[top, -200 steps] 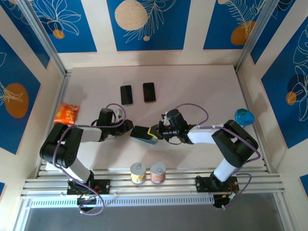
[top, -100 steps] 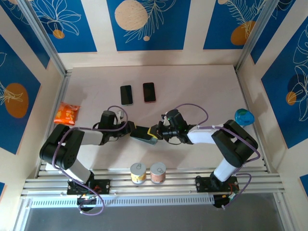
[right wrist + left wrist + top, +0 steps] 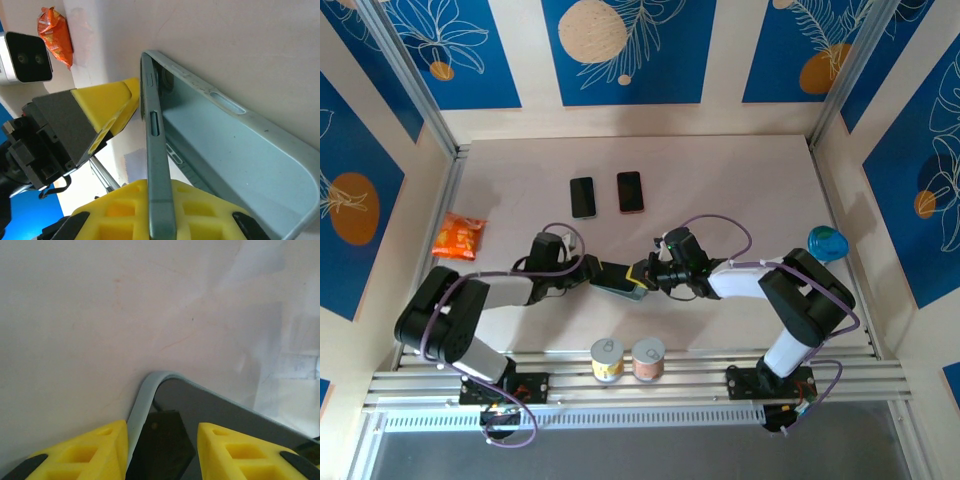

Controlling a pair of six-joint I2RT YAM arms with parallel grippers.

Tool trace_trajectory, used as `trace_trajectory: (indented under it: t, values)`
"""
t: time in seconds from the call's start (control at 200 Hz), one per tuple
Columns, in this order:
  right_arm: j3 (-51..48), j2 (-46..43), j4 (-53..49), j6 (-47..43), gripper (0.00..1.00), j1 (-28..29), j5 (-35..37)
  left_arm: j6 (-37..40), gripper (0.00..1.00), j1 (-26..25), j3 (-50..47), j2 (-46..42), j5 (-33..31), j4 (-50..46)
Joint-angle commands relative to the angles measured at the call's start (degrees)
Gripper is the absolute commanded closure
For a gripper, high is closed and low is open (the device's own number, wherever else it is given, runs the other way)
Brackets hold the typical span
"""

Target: Put the phone into the phone case

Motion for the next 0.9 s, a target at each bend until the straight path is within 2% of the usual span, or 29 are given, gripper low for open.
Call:
trace_trajectory:
  t: [0.0, 0.18, 0.53, 0.895]
  values:
    - [-0.1, 2.3, -8.1, -1.9, 1.0, 0.8, 5.4, 3.0, 0.59, -2.8, 2.9, -3.3, 2.8, -14.2]
    - [-0.6, 2.3, -8.2, -2.0, 1.0, 0.9, 5.9, 3.9, 0.59, -2.7, 6.3, -4.3, 1.4, -15.8]
    - [-0.5, 2.8, -8.4, -2.0, 1.0, 1.2, 6.2, 1.5, 0.6, -3.5, 6.3, 1.9, 4.0, -8.2]
    - [-0.5, 3.0, -9.2, -2.1, 1.0, 1.8, 6.8, 0.3, 0.6, -3.6, 9.3, 2.2, 3.1, -7.7]
